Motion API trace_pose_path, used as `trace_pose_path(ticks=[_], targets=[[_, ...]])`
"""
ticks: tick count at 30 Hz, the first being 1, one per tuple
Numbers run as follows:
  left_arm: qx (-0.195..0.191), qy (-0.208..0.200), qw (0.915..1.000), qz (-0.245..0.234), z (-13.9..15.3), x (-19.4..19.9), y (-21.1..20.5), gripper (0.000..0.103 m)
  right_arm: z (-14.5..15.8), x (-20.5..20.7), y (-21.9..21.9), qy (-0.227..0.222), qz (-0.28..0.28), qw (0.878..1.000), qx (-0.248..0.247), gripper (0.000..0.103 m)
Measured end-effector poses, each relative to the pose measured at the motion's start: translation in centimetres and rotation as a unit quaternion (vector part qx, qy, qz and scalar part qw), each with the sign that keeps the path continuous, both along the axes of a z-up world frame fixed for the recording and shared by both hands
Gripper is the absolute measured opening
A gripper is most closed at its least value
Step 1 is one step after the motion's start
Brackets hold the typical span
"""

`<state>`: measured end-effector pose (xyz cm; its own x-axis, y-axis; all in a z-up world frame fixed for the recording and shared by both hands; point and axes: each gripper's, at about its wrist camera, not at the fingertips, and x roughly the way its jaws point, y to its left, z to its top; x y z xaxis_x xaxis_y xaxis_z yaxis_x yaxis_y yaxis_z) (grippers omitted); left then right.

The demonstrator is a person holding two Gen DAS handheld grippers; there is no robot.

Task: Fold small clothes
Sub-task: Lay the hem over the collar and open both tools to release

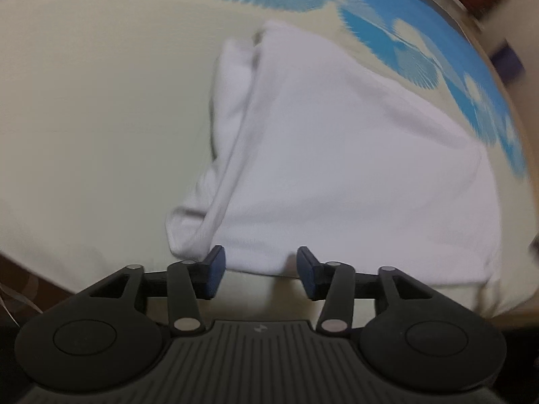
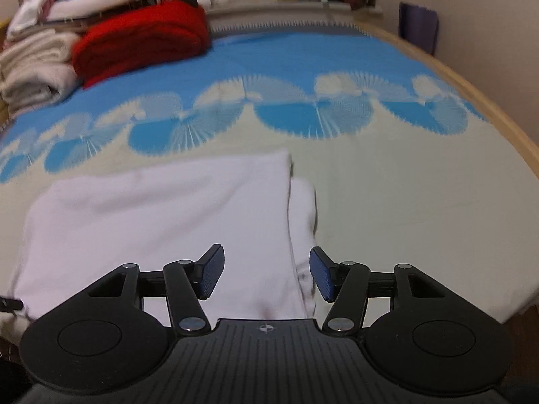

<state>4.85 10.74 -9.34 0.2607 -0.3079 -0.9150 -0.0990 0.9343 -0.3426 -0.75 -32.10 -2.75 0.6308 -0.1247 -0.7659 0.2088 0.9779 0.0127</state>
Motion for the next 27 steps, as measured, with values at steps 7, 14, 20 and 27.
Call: trace_pose_path(ticks=[7, 14, 20, 27], targets=[[-0.043, 0.014, 0.9971, 0.061, -1.2, 0.8, 1.8, 0.057, -0.9, 0.0, -0.9, 0.019, -0.030, 0.999, 0.006, 0.058], [-0.045, 0.009, 0.9955, 0.083, -0.7, 0.8, 2.7, 0.057, -1.8, 0.2, -1.3, 0.031, -0.043, 0.999, 0.008, 0.058], [-0.036, 0.006, 0.9963, 0.078, -0.4, 0.4, 2.7, 0.057, -2.0, 0.4, -1.6, 0.040, -0.048, 0.998, 0.011, 0.058], [-0.031, 0.006, 0.9964, 0.079, -0.3, 0.3, 2.7, 0.057, -2.1, 0.5, -1.6, 0.044, -0.041, 0.998, 0.012, 0.058]])
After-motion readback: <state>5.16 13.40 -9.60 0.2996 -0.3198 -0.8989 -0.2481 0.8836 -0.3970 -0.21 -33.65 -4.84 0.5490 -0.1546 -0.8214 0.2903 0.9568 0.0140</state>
